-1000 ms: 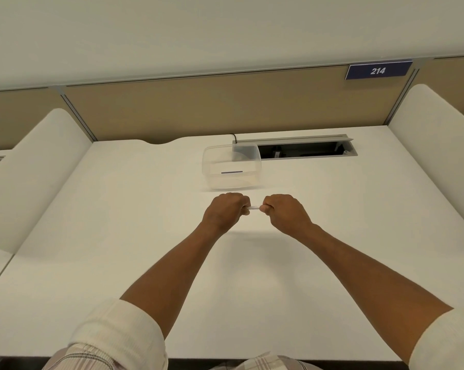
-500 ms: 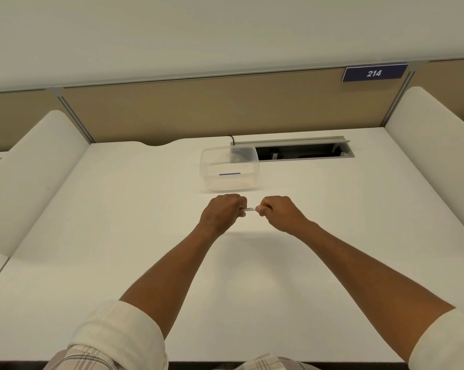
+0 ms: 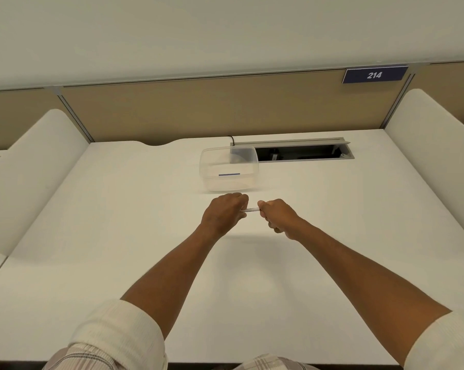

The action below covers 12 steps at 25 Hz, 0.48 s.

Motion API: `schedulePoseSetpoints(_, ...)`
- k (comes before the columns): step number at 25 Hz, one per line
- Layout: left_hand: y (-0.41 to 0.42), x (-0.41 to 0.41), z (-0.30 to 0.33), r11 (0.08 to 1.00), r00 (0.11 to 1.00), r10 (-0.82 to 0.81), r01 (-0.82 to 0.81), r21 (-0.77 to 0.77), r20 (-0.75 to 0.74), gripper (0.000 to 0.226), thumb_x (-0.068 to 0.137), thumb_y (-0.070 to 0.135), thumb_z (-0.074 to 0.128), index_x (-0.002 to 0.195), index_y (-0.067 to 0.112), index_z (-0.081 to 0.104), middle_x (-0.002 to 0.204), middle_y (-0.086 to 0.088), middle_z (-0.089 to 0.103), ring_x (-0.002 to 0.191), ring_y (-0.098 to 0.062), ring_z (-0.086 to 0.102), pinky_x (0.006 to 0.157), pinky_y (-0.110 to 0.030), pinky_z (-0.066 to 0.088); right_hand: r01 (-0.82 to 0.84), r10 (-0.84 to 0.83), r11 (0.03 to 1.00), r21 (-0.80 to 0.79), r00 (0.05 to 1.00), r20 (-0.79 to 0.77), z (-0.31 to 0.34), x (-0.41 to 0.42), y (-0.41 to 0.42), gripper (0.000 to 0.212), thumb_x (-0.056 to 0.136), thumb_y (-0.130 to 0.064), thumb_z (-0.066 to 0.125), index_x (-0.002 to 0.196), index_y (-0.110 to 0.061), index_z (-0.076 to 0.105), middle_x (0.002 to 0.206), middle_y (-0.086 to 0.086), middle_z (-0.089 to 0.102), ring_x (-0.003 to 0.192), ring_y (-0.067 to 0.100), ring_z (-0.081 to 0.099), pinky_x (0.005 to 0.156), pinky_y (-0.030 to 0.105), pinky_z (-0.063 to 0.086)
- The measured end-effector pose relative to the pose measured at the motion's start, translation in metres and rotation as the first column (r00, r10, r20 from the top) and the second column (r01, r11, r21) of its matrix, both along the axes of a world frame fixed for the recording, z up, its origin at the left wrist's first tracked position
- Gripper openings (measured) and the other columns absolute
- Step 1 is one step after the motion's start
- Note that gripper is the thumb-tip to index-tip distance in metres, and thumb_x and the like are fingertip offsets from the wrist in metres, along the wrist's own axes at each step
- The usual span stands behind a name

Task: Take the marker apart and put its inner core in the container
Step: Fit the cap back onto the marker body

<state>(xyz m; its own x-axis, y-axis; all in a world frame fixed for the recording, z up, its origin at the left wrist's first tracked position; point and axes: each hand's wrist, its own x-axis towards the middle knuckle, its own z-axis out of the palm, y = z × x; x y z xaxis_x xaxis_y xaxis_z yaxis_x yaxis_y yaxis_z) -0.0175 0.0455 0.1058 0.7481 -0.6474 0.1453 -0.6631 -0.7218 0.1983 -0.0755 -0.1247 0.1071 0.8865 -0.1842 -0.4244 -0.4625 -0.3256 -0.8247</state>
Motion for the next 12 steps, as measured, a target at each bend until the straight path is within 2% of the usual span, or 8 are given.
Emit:
schedulePoseSetpoints(3,0.001,0.004,-0.001,1.000,0.999,0.011,-0.011,0.012,-0.033,0.017,0.085,0.023,0.071,0.085,0.018,0.055,0.083,0.001,0.063,0.073,-0.026,0.055,0.059,-0.033,0.038,-0.133,0.172,0.951,-0.279,0.978,0.118,0.000,0.000,-0.007,0.039,0.098,-0.036,0.050,0.071,-0.012,0.064,0.062,-0.002,0.052,0.054,0.016,0.045,0.051,0.025,0.035)
schedulePoseSetpoints(5,0.002,0.007,-0.001,1.000,0.998,0.016,-0.015,0.019,-0.069,0.012,0.085,0.023,0.070,0.088,0.018,0.059,0.085,0.001,0.065,0.075,-0.026,0.057,0.061,-0.033,0.041,-0.155,0.245,0.916,-0.371,0.947,0.209,-0.003,-0.002,-0.012,0.028,0.096,-0.031,0.056,0.078,-0.010,0.064,0.067,0.000,0.057,0.062,0.018,0.048,0.057,0.030,0.038)
schedulePoseSetpoints(7,0.002,0.008,-0.001,1.000,0.995,0.004,-0.002,0.020,-0.100,0.011,0.084,0.023,0.071,0.089,0.018,0.061,0.087,0.001,0.067,0.077,-0.026,0.057,0.061,-0.033,0.041,-0.156,0.295,0.869,-0.470,0.925,0.239,-0.005,-0.004,-0.013,0.027,0.096,-0.029,0.056,0.078,-0.010,0.062,0.070,0.002,0.061,0.064,0.019,0.048,0.060,0.033,0.039)
schedulePoseSetpoints(9,0.002,0.008,-0.001,1.000,0.994,-0.001,0.003,0.014,-0.110,0.013,0.083,0.021,0.072,0.086,0.018,0.059,0.086,0.001,0.067,0.076,-0.025,0.057,0.061,-0.033,0.040,-0.163,0.315,0.847,-0.505,0.921,0.230,-0.005,-0.004,-0.010,0.031,0.097,-0.028,0.052,0.076,-0.006,0.060,0.072,0.007,0.061,0.064,0.021,0.048,0.060,0.036,0.041)
schedulePoseSetpoints(12,0.001,0.006,-0.003,1.000,0.996,0.002,-0.002,0.007,-0.085,0.019,0.082,0.021,0.073,0.083,0.016,0.054,0.082,0.002,0.064,0.073,-0.026,0.055,0.060,-0.035,0.042,-0.164,0.266,0.899,-0.406,0.942,0.207,-0.003,-0.003,-0.006,0.040,0.100,-0.027,0.048,0.072,0.001,0.056,0.071,0.015,0.058,0.062,0.021,0.044,0.060,0.038,0.040)
